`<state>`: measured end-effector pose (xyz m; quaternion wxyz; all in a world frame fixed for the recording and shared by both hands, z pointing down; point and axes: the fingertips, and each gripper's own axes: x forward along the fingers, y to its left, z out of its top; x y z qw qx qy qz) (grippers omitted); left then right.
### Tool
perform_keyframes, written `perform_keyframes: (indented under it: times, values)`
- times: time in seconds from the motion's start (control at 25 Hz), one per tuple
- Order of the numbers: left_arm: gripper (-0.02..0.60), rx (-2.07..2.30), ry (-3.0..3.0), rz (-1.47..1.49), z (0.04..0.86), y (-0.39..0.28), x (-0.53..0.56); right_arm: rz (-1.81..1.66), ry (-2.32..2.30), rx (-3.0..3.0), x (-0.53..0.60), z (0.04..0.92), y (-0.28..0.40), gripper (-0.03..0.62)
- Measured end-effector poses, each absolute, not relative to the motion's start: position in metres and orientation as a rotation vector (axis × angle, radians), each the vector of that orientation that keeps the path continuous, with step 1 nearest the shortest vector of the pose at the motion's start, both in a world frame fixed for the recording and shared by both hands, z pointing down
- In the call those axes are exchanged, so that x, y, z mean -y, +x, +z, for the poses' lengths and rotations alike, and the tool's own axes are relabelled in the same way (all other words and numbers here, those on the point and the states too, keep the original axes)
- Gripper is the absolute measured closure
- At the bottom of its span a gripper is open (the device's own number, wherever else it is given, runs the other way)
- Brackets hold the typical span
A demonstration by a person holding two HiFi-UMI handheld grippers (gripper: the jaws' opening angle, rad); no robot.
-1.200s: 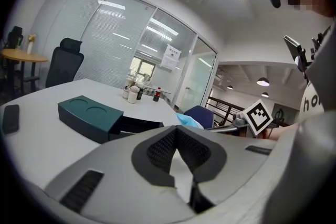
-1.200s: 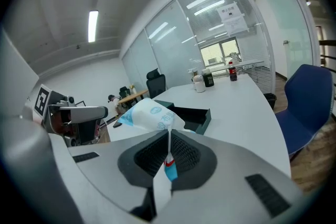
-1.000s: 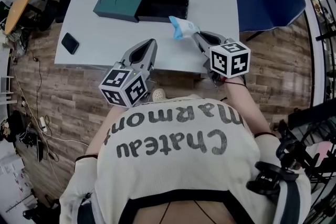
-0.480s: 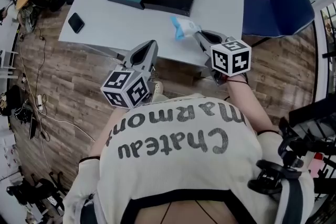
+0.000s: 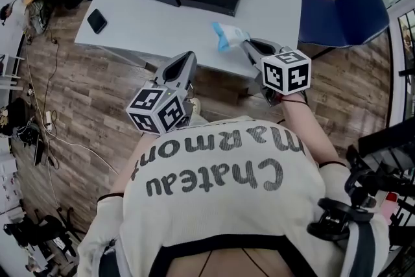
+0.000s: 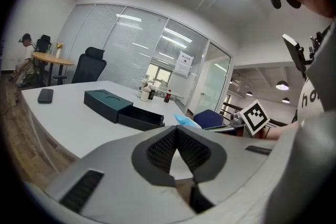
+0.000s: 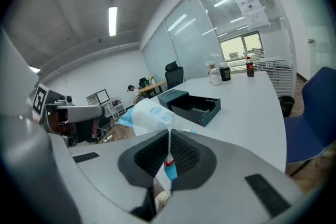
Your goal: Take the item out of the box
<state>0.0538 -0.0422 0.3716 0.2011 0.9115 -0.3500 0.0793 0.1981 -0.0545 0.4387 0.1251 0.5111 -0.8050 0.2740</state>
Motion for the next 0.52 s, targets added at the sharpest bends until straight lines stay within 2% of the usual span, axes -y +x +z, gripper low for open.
perform_keyframes:
  times: [0.52]
  values:
    - [0.584, 0.974, 2.549, 0.223, 0.3704, 0.0516, 0.0383, 0.787, 1.493, 2.332, 0.0503, 0.4367, 0.1980, 0.583]
